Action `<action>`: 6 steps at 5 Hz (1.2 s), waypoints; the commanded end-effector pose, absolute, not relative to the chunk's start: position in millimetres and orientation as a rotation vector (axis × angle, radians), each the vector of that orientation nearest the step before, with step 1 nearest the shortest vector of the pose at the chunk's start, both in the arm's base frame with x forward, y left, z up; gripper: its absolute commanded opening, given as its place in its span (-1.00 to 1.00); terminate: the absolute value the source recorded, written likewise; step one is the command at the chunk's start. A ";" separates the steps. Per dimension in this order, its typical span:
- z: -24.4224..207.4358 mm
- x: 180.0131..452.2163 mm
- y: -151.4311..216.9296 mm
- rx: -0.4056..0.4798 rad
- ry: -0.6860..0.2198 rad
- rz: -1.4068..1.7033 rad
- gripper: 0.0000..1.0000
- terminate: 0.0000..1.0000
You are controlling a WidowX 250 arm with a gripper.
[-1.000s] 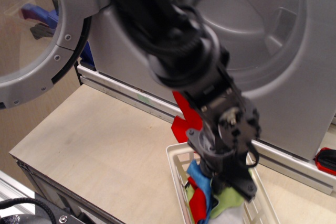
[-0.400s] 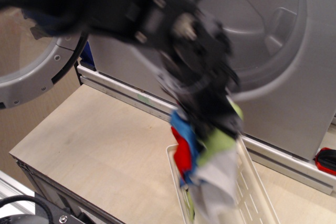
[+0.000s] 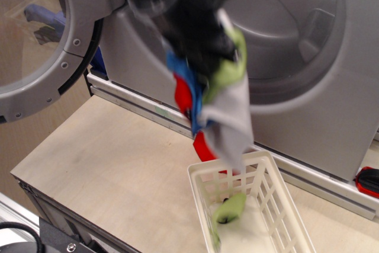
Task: Put clothes in laundry machine
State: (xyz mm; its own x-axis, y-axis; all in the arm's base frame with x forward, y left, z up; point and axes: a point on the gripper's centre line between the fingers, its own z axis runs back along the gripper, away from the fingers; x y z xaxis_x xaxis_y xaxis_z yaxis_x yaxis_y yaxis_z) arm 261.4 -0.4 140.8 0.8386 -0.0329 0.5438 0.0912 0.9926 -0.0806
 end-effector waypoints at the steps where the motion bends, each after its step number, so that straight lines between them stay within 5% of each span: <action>1: 169.4 294.8 6.6 -0.108 -0.742 -0.033 -1.00 -1.00; 6: 118.4 378.3 9.3 0.001 -0.865 0.004 -1.00 -1.00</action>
